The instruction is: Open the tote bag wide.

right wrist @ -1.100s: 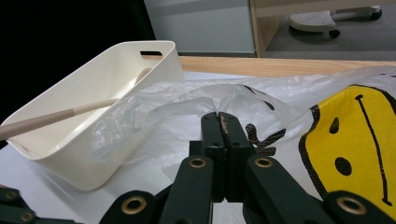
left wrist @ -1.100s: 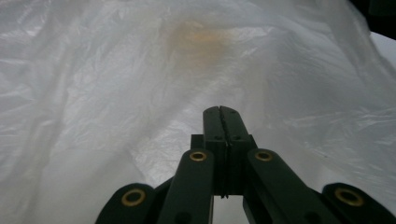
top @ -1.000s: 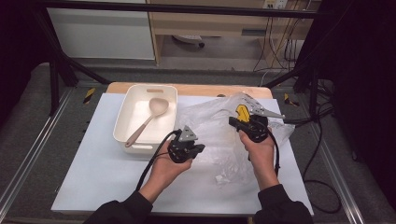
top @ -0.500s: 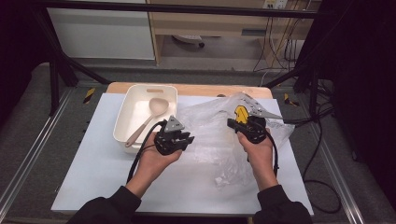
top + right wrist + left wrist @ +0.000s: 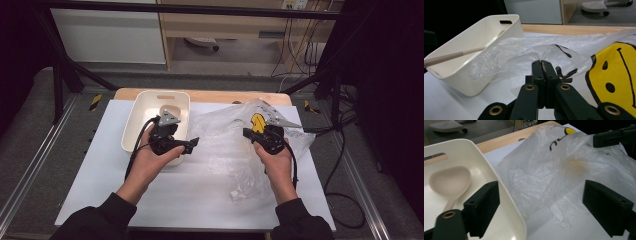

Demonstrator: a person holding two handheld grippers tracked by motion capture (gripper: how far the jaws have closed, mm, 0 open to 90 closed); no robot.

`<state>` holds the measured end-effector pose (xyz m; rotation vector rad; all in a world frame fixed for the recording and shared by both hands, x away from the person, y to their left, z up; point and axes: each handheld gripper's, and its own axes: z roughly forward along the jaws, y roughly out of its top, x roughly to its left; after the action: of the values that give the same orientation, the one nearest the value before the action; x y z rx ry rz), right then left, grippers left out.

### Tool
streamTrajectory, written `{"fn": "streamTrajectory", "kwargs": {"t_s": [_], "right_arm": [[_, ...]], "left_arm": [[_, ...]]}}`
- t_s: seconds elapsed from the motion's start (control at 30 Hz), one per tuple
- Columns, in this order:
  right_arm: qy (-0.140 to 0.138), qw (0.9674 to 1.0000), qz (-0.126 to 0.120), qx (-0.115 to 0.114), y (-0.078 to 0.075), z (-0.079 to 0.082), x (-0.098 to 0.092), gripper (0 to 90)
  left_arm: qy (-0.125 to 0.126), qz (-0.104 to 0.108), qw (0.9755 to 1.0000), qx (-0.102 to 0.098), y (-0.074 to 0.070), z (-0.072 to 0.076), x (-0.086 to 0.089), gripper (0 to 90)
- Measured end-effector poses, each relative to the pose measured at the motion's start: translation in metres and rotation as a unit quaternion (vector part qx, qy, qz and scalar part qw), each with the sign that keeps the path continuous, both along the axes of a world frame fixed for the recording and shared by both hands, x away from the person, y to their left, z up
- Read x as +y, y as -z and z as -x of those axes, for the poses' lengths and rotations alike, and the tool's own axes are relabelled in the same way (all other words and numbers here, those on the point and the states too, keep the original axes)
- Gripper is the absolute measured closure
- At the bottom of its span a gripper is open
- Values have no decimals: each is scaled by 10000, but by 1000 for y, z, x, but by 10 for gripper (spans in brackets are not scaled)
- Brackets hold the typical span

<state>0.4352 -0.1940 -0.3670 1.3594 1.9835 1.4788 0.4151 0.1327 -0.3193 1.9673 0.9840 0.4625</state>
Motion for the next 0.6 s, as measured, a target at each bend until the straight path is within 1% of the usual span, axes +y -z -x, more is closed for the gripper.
{"fn": "streamTrajectory", "kwargs": {"t_s": [0.27,0.33,0.47,0.6], "right_arm": [[-27,10000,17,-7,1,0,0,900],[-19,10000,20,-5,1,0,1,900],[-18,10000,35,4,2,0,0,900],[-14,10000,27,21,3,0,0,900]], "left_arm": [[-204,48,9998,-2,-7,-3,24,90],[-248,24,9997,-2,-9,-3,29,89],[-370,48,9993,7,-11,-4,40,89],[-441,38,9990,39,-14,-4,49,87]]}}
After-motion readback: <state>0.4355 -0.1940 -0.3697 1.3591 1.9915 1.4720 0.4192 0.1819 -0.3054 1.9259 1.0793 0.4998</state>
